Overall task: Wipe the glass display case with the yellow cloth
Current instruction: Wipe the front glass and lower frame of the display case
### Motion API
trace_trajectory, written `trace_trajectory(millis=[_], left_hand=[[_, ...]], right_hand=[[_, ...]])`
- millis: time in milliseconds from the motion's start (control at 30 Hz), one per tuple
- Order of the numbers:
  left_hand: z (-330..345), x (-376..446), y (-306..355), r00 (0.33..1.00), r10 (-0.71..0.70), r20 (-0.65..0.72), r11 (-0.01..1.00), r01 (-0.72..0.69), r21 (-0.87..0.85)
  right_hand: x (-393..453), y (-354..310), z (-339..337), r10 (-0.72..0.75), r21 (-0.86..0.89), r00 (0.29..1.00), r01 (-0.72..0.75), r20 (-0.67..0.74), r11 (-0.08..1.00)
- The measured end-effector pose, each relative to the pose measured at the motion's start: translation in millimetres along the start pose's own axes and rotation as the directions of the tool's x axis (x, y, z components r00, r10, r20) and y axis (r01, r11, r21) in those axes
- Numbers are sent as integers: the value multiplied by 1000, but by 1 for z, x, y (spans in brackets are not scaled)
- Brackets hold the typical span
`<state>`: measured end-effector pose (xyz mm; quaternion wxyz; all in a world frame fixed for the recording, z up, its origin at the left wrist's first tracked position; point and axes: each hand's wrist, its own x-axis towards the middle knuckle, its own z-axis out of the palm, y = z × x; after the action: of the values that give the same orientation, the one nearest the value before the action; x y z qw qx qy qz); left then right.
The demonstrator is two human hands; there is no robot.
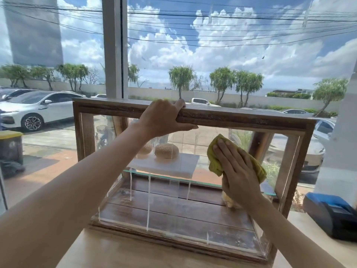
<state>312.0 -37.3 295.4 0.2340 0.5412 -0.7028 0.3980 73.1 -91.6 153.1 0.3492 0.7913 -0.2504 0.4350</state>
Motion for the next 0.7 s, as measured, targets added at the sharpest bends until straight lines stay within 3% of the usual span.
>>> trace_trajectory(millis=[300,700], left_hand=[[-3,-10,-23,999,10,-34,999,-9,42],[0,-10,-25,999,-13,-50,996,17,86]], right_hand=[[23,-1,-8,-57,-31,996,59,74,998],[57,-22,-1,-247,-16,954,253,167,967]])
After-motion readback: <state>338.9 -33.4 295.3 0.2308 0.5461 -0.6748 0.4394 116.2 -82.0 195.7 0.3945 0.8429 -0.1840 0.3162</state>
